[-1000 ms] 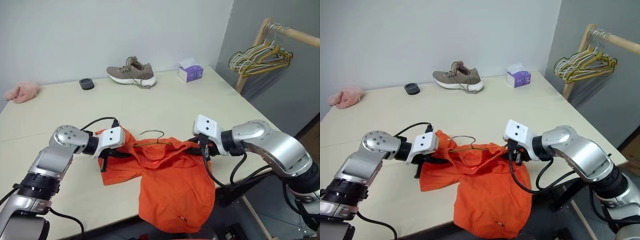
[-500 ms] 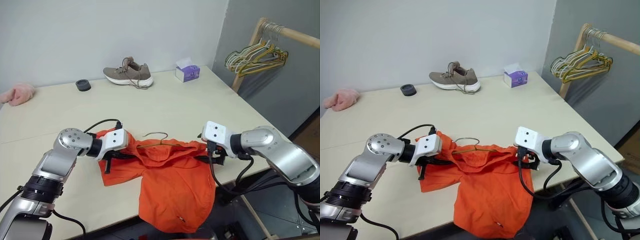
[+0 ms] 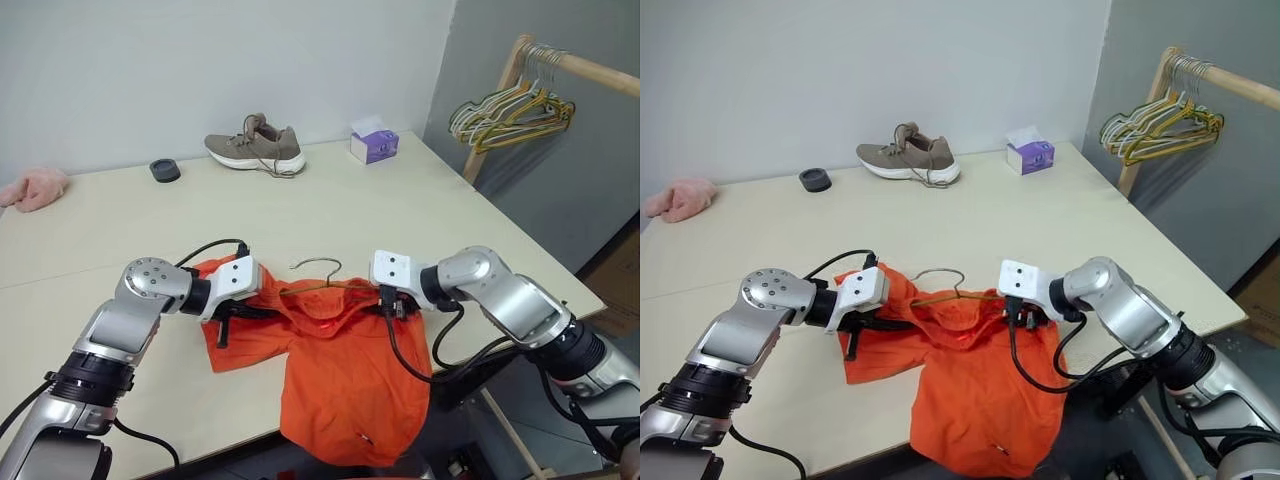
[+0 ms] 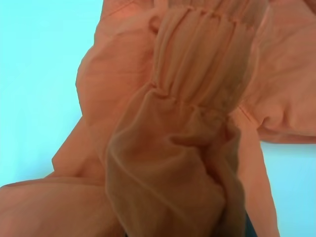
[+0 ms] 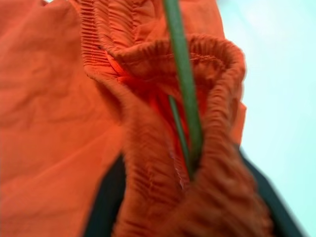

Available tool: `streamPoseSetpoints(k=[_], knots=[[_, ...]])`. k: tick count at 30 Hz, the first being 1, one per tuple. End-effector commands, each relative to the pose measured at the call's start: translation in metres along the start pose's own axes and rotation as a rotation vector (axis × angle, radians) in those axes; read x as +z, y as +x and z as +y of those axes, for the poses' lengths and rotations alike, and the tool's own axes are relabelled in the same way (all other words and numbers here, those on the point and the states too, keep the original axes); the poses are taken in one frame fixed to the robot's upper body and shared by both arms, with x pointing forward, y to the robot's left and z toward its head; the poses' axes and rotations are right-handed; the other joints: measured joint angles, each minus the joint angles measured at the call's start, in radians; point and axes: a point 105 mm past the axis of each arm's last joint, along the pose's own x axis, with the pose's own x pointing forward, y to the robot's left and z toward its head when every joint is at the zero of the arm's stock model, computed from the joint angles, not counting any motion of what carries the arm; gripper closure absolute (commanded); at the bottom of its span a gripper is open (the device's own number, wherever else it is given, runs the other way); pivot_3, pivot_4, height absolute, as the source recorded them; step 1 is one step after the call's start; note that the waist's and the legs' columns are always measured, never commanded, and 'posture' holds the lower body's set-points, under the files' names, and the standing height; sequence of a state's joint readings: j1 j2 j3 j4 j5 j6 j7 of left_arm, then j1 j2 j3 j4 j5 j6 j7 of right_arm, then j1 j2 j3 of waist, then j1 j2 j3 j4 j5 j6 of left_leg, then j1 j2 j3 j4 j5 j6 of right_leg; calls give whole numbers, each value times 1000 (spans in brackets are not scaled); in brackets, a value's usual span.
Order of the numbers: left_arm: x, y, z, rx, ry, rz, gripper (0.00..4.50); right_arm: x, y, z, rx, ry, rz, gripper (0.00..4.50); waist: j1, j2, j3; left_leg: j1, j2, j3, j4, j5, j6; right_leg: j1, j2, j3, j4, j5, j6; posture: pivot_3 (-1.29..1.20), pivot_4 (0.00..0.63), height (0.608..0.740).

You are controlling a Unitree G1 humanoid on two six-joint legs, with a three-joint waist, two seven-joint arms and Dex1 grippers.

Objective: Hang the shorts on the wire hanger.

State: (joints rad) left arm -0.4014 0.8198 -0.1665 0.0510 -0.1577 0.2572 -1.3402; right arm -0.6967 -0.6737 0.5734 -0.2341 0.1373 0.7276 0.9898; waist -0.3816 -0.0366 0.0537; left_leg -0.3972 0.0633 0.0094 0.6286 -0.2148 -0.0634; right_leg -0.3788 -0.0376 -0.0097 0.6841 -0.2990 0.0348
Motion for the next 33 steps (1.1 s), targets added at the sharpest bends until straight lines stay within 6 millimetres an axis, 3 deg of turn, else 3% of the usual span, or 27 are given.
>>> streamPoseSetpoints(k=[1,2,9,15,19,25,28,31,33], knots=[[18,-8,8,58,23,-86,4500,12,-11,-5,-3,-34,-33,4217,0,0,0,0,0,0,0,0,0,0,0,0,0,0,0,-359,0,740],[19,-10,10,66,14,-103,4500,11,-14,-5,0,-26,-35,4481,0,0,0,0,0,0,0,0,0,0,0,0,0,0,0,-360,0,740],[10,-29,34,191,-47,-129,4500,4,-32,-1,10,7,-21,4481,1,0,0,0,0,0,0,0,0,0,0,0,0,0,0,-373,0,740],[-2,-45,67,373,-86,-163,2696,-6,-46,0,-8,58,1,4500,-3,0,-1,0,0,-1,1,0,0,0,0,-1,0,0,0,-387,0,740],[0,-44,71,388,-98,-208,1486,-10,-49,0,-23,87,6,4500,-6,0,-1,0,0,0,1,0,0,0,0,0,0,0,0,-394,0,740],[12,-35,53,264,-130,-273,1486,-9,-50,0,-37,117,-9,4500,-8,0,-1,0,0,0,1,0,0,0,-1,0,1,0,0,-397,0,740],[13,-42,49,241,-157,-273,926,-12,-52,-3,-54,157,-10,4500,-11,0,-1,0,0,0,1,0,0,0,0,0,1,0,0,-399,0,740],[8,-53,56,325,-126,-242,61,-19,-58,-6,-76,220,-10,4500,-10,0,-1,0,0,0,1,0,0,0,0,0,2,0,0,-393,0,740],[3,-63,64,397,-119,-231,23,-25,-61,-9,-95,257,-6,4500,-10,0,-1,0,0,0,1,0,0,0,-1,0,2,0,0,-392,0,740]])
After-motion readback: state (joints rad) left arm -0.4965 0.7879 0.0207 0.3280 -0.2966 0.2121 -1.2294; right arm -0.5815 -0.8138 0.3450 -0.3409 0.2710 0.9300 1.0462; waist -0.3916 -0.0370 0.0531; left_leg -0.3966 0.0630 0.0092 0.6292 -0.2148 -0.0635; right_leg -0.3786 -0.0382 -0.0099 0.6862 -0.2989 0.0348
